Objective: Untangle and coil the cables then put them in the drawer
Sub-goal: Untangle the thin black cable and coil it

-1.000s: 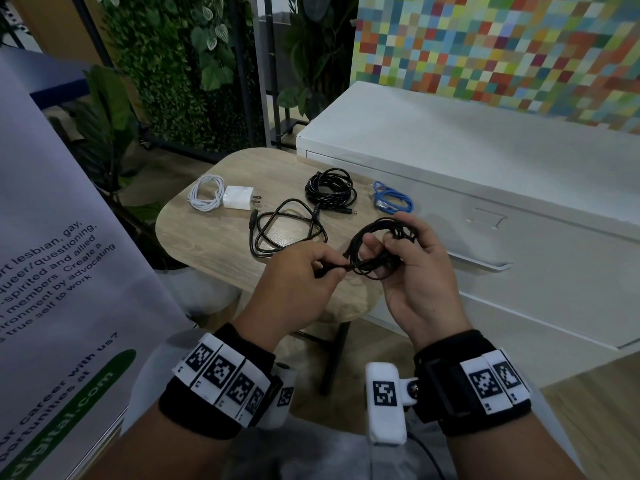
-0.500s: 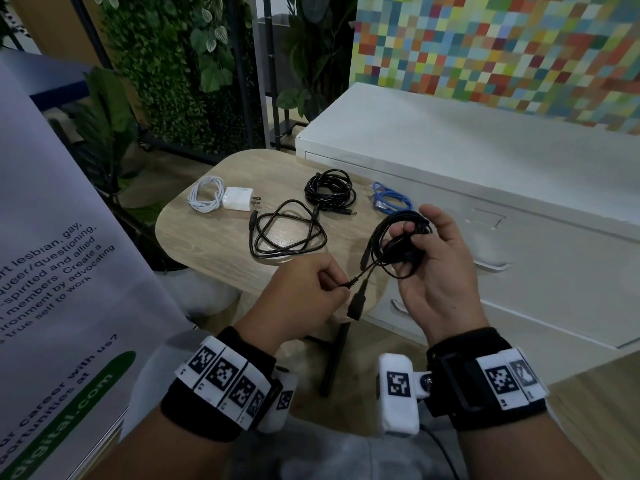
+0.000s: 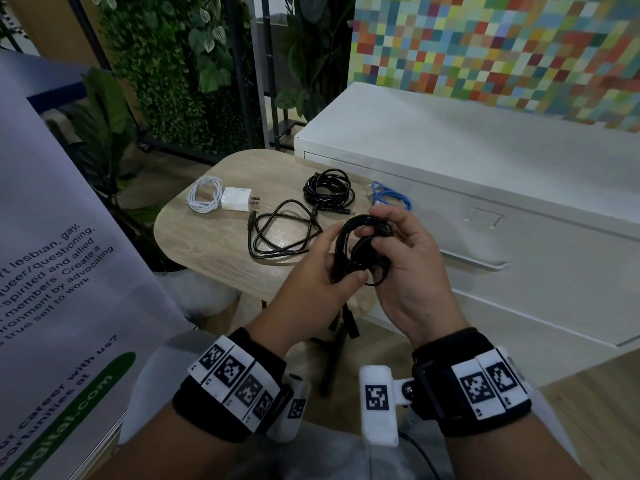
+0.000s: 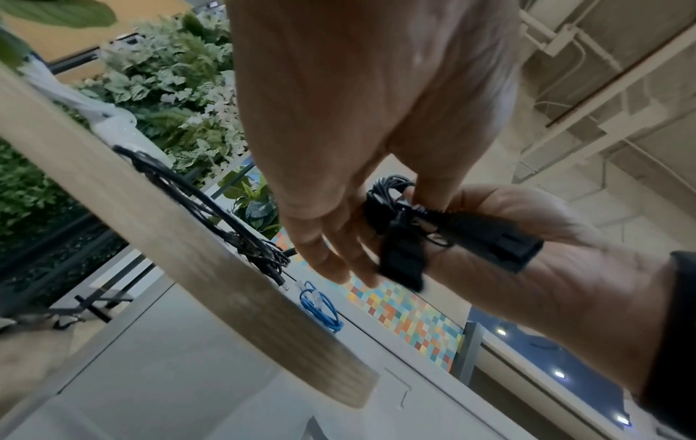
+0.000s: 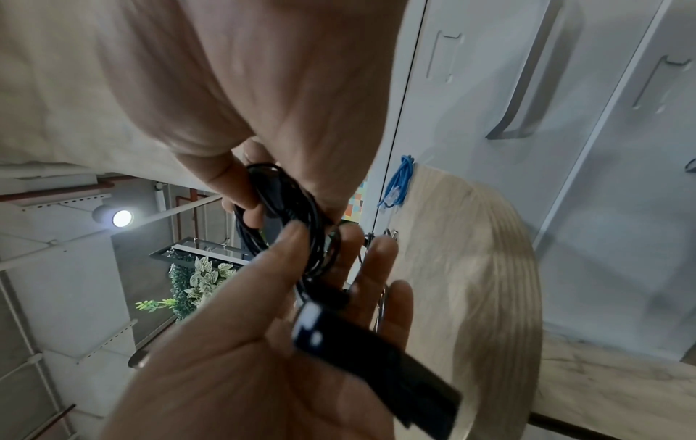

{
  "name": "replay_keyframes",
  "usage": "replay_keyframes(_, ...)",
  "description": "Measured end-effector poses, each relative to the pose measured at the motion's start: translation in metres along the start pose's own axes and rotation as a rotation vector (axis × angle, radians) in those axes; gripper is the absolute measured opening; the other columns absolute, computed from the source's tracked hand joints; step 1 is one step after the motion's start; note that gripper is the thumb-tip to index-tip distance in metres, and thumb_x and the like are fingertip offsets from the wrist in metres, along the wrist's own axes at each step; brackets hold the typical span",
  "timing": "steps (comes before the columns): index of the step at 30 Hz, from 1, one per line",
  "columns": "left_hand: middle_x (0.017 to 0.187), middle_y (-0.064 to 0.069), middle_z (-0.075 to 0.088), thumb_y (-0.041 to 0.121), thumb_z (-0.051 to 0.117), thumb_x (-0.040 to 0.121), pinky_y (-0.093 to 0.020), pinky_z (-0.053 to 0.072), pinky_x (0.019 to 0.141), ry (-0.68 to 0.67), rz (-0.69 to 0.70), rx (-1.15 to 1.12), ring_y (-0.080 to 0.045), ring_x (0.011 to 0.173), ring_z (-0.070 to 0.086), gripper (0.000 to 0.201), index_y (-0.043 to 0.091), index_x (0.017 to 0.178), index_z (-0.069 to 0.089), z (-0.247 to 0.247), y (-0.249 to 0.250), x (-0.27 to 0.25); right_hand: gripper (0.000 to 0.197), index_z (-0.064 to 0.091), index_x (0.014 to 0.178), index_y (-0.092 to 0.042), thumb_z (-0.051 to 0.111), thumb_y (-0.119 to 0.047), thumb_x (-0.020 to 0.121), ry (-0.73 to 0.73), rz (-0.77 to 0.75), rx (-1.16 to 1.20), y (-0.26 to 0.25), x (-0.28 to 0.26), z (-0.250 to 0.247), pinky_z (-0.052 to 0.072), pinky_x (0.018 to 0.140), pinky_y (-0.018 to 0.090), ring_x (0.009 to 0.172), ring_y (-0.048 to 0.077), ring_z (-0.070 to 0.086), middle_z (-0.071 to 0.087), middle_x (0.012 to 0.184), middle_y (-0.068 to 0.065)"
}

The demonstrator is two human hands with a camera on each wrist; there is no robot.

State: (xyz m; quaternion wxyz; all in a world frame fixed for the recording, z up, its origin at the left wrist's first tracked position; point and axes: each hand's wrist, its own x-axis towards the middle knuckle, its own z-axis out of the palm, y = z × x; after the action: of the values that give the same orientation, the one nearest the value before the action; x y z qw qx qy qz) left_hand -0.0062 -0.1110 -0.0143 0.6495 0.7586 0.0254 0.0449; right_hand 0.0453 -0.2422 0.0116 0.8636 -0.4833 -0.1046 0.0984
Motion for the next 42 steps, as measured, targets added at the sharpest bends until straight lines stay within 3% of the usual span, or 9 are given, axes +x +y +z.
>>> replay_keyframes(5,0.099,-0.004,0.077,-0.006,0.065,0.095,-0.051,0.062,0.081,0.085,-0.01,-0.133,-0.024,0.076,0.074,0.047,0.029,0.126,0.062,-0.001,0.004,0.002,0.04,0.067,0.116,-0.014,0.048,0.015,0.096,-0.015,0.038,-0.103,0.0,0.001,-0.004,0.056,0.072,0.027,0.087,0.017,0.068,0.072,0.096,0.005)
replay_keyframes(10,0.098,-0.007,0.076,-0.001,0.067,0.096,-0.035,0.057,0.063,0.077,-0.066,-0.154,-0.027,0.068,0.072,0.044,0.029,0.127,0.061,-0.006,0.001,0.004,0.031,0.068,0.118,-0.016,0.058,0.005,0.098,0.026,0.08,-0.258,0.002,0.001,-0.009,0.054,0.064,0.033,0.079,0.023,0.066,0.076,0.092,0.004)
replay_keyframes(15,0.101,0.0,0.078,0.01,0.075,0.091,-0.039,0.059,0.071,0.033,-0.13,-0.075,-0.026,0.075,0.075,0.053,0.033,0.134,0.054,-0.009,-0.002,0.011,0.019,0.07,0.113,-0.003,0.06,0.003,0.098,0.12,0.135,-0.306,0.006,0.01,-0.018,0.055,0.059,0.035,0.077,0.029,0.07,0.077,0.096,0.02)
replay_keyframes(18,0.104,0.003,0.077,0.026,0.08,0.086,-0.047,0.062,0.086,0.064,-0.164,0.015,-0.02,0.087,0.077,0.058,0.036,0.137,0.053,-0.009,-0.006,0.019,0.019,0.069,0.115,0.002,0.062,0.001,0.098,0.186,0.18,-0.318,0.007,0.018,-0.027,0.057,0.059,0.034,0.08,0.029,0.073,0.076,0.099,0.023)
replay_keyframes(22,0.101,0.006,0.076,0.048,0.075,0.081,-0.048,0.059,0.096,0.121,-0.198,0.067,-0.015,0.094,0.074,0.056,0.032,0.134,0.062,-0.012,-0.007,0.026,0.009,0.068,0.106,-0.003,0.065,-0.003,0.097,0.294,0.218,-0.367,0.007,0.038,-0.038,0.057,0.056,0.032,0.079,0.026,0.075,0.076,0.097,0.02)
replay_keyframes(25,0.098,0.007,0.072,0.039,0.074,0.092,-0.041,0.058,0.093,0.178,-0.146,0.193,-0.01,0.091,0.069,0.026,0.028,0.116,0.071,-0.018,-0.004,0.031,0.008,0.064,0.099,-0.01,0.065,-0.003,0.095,0.381,0.204,-0.396,0.006,0.058,-0.043,0.057,0.053,0.034,0.073,0.028,0.073,0.076,0.093,0.02)
replay_keyframes(29,0.095,0.013,0.07,0.039,0.072,0.093,-0.035,0.059,0.085,0.233,-0.065,0.397,-0.003,0.086,0.064,0.015,0.031,0.106,0.073,-0.026,-0.005,0.039,0.012,0.061,0.1,-0.01,0.065,-0.001,0.093,0.448,0.22,-0.449,0.008,0.082,-0.049,0.063,0.063,0.046,0.062,0.021,0.073,0.075,0.067,0.004)
replay_keyframes(36,0.093,0.016,0.072,0.062,0.062,0.07,-0.043,0.062,0.084,0.269,-0.079,0.437,-0.014,0.091,0.072,0.035,0.038,0.092,0.074,-0.033,-0.011,0.047,0.015,0.054,0.091,-0.007,0.067,-0.001,0.093,0.547,0.267,-0.359,0.015,0.11,-0.055,0.062,0.057,0.041,0.081,0.04,0.075,0.069,0.097,0.026)
replay_keyframes(42,0.1,0.017,0.071,0.043,0.072,0.087,-0.042,0.058,0.09,0.28,-0.072,0.503,-0.009,0.094,0.068,0.01,0.035,0.092,0.075,-0.039,-0.013,0.047,0.023,0.061,0.075,-0.023,0.078,-0.038,0.073,0.514,0.154,-0.847,0.02,0.11,-0.063,0.064,0.071,0.053,0.072,0.026,0.071,0.071,0.075,0.003)
